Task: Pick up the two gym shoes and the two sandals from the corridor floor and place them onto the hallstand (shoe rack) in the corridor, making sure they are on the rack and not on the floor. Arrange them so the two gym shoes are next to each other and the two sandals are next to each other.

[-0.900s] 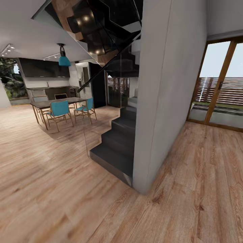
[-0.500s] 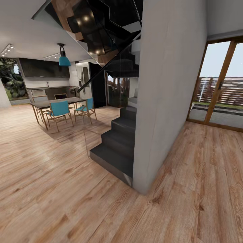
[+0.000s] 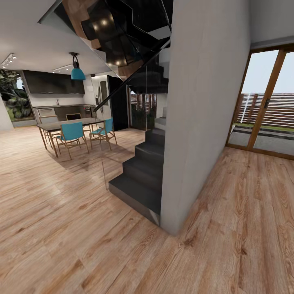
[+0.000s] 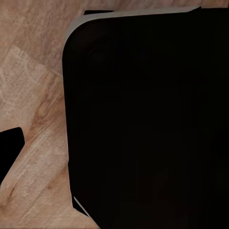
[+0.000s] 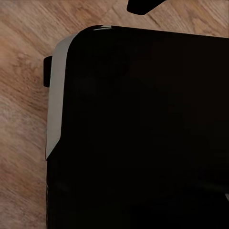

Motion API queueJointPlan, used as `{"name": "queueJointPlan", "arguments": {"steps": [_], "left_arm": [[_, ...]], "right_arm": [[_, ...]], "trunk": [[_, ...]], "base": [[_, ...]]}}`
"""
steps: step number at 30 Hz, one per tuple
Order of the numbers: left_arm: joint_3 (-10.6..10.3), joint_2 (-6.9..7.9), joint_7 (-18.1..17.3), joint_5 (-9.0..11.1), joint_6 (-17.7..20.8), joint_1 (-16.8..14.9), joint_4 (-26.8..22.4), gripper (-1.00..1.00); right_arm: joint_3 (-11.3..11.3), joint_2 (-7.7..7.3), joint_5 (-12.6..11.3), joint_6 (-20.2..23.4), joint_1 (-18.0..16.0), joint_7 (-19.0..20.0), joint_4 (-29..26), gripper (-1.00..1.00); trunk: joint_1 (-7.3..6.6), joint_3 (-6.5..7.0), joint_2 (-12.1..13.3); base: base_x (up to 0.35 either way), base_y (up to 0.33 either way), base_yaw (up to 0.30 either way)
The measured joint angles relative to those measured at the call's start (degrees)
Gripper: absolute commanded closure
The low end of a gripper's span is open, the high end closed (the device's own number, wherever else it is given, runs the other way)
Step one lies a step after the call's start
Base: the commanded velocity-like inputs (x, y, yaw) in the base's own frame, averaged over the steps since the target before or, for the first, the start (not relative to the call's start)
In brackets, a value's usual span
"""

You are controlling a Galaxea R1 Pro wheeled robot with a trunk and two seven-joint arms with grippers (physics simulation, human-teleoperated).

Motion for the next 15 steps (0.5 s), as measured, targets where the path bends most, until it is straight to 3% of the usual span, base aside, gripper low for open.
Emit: {"name": "queueJointPlan", "arguments": {"steps": [15], "left_arm": [[0.00,-0.06,0.00,0.23,-4.82,0.00,-0.01,-1.00]], "right_arm": [[-0.02,-0.22,0.03,-0.03,-0.02,-0.01,-0.35,-1.00]], "trunk": [[0.00,0.00,0.00]], "base": [[0.000,0.000,0.000]]}}
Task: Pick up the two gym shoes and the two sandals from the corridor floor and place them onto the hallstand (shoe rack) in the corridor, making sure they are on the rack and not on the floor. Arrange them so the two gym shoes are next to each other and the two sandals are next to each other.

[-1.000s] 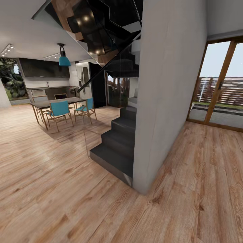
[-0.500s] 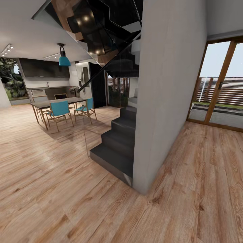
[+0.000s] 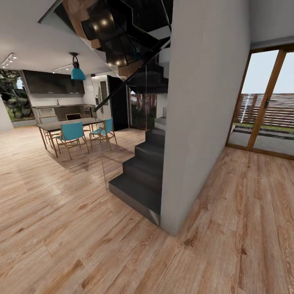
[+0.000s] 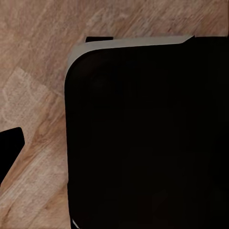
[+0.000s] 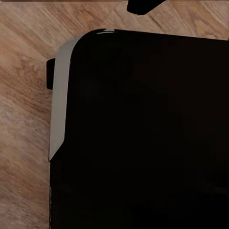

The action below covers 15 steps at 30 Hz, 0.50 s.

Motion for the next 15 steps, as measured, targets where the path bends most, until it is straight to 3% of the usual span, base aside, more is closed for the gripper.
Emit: {"name": "queueJointPlan", "arguments": {"steps": [4,5,9,15], "left_arm": [[-0.13,-0.01,0.00,-0.18,-1.28,0.00,-0.21,-1.00],[-0.17,-0.01,0.00,-0.23,-5.87,-0.02,-0.40,-1.00],[-0.26,0.04,-0.01,-0.35,-7.47,-0.06,-2.11,-1.00],[-0.20,1.10,0.00,-0.43,-10.51,-0.11,-7.30,-1.00]], "right_arm": [[0.01,-1.27,0.02,-0.70,0.00,-0.09,-0.67,-1.00],[0.02,-1.46,0.02,-2.89,0.00,-0.10,-0.79,-1.00],[0.01,-1.99,0.05,-7.18,0.00,-0.13,-1.98,-1.00],[-0.18,-4.11,-0.04,-15.04,0.00,-0.14,-5.70,-1.00]], "trunk": [[0.00,0.00,0.00],[0.00,0.00,0.00],[0.00,0.00,0.00],[0.00,0.01,0.00]], "base": [[0.000,0.000,0.000],[0.000,0.000,0.000],[0.000,0.000,0.000],[0.000,0.000,0.000]]}}
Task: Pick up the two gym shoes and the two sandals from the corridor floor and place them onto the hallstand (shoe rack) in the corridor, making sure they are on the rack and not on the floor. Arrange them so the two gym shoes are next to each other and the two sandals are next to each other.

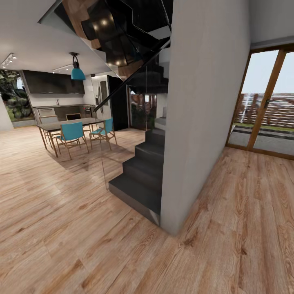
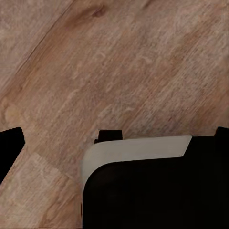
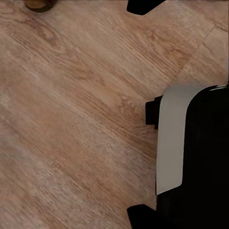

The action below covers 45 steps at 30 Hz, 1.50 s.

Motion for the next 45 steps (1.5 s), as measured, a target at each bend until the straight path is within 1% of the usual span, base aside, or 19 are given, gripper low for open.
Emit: {"name": "queueJointPlan", "arguments": {"steps": [4,7,12,14,20,26,34,45], "left_arm": [[0.16,1.39,0.00,0.06,-1.09,-0.42,-2.51,-1.00],[0.18,1.91,0.00,0.05,-1.44,-1.03,-3.52,-1.00],[0.19,2.24,0.00,0.05,-1.71,-2.67,-4.66,-1.00],[0.20,2.36,0.00,0.09,-1.84,-4.23,-5.07,-1.00],[0.20,2.28,-0.05,0.23,-2.06,-7.51,-5.55,-1.00],[0.20,2.23,-0.35,0.49,-2.12,-8.49,-5.40,-1.00],[0.20,2.34,-0.76,0.68,-2.12,-8.64,-5.08,-1.00],[0.46,3.66,-0.80,0.83,-2.12,-8.37,-4.97,-1.00]], "right_arm": [[-0.09,-0.69,-0.07,-3.47,-0.06,0.00,-2.82,-1.00],[-0.11,-0.86,-0.09,-4.60,-0.07,0.00,-4.91,-1.00],[-0.12,-0.97,-0.10,-5.44,-0.18,0.00,-8.59,-1.00],[-0.09,-1.01,-0.10,-5.68,-0.26,0.02,-11.29,-1.00],[-0.06,-1.02,-0.10,-5.82,-0.33,0.11,-14.69,-1.00],[-0.08,-1.14,-0.03,-5.88,-0.34,0.14,-15.40,-1.00],[-0.07,-2.03,0.04,-5.93,-0.35,0.15,-15.65,-1.00],[-0.04,-2.24,0.05,-5.94,-0.35,0.16,-15.73,-1.00]], "trunk": [[0.00,0.01,0.00],[0.00,0.00,0.00],[0.00,0.00,0.00],[0.00,0.01,0.00],[0.00,0.01,0.00],[0.00,0.00,0.00],[0.00,0.00,0.00],[0.00,0.00,0.00]], "base": [[0.000,0.000,0.000],[0.000,0.000,0.000],[0.000,0.000,0.000],[0.000,0.000,0.000],[0.000,0.000,0.000],[0.000,0.000,0.000],[0.000,0.000,0.000],[0.000,0.000,0.000]]}}
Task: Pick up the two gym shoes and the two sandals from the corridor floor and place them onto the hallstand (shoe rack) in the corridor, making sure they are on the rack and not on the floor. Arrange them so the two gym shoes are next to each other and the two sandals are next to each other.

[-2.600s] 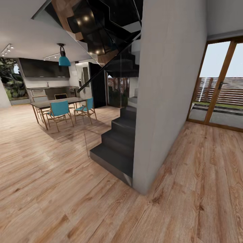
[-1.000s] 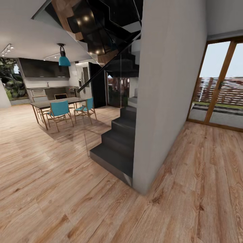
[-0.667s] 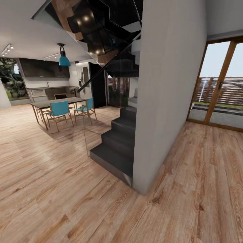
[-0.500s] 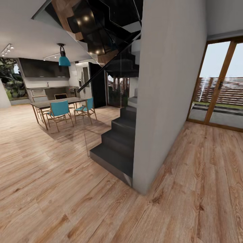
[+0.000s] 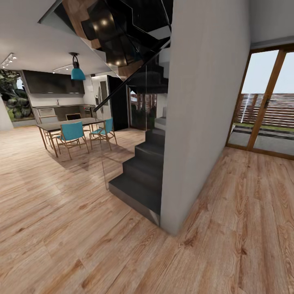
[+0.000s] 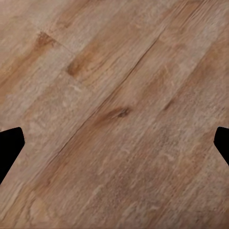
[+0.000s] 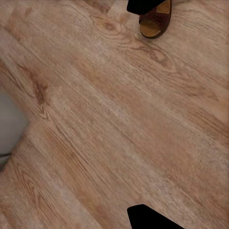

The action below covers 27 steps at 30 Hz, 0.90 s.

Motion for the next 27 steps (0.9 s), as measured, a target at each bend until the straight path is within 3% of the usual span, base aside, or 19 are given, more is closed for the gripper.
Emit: {"name": "queueJointPlan", "arguments": {"steps": [9,27], "left_arm": [[0.06,0.50,0.00,0.08,-0.07,0.05,-0.19,-1.00],[0.06,0.58,0.00,0.07,-0.08,0.19,-0.43,-1.00]], "right_arm": [[-0.01,-0.01,-0.06,0.00,0.00,0.00,-0.03,-1.00],[-0.01,0.06,-0.08,0.00,0.00,-0.07,-0.01,-1.00]], "trunk": [[0.01,0.00,0.00],[0.00,0.00,0.00]], "base": [[-0.025,-0.025,0.000],[-0.124,-0.223,0.000]]}}
